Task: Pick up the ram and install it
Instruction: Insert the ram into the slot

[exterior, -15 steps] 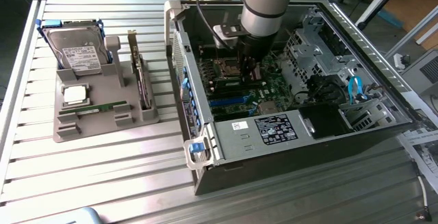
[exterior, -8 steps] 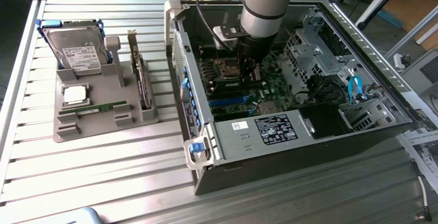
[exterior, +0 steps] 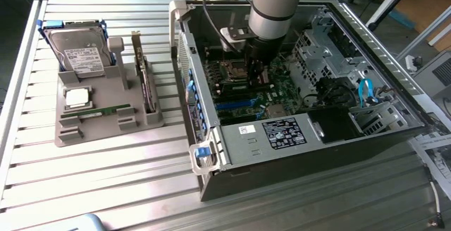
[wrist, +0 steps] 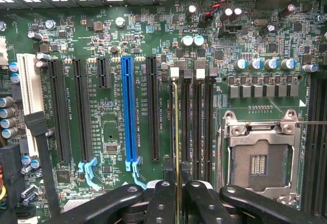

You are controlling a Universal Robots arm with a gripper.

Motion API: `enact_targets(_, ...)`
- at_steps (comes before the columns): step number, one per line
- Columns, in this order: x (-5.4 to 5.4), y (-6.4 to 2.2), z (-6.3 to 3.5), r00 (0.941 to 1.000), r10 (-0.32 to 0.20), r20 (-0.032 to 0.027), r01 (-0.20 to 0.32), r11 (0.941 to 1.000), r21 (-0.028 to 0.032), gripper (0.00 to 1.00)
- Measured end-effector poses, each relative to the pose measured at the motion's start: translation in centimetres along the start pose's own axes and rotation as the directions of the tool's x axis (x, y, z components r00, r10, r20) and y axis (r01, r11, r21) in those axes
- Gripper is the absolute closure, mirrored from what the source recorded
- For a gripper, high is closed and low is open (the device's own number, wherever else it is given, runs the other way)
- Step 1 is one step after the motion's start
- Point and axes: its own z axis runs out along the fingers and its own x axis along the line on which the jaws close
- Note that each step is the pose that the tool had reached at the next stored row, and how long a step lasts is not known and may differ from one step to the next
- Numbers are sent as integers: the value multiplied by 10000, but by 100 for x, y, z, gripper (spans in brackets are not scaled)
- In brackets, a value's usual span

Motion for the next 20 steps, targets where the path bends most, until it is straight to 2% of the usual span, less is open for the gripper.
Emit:
enact_targets(15,-1,0,0,10000,66,-5,-66,10000,1,86)
enact_targets(20,-4,0,6,9997,226,-23,-226,9997,2,86)
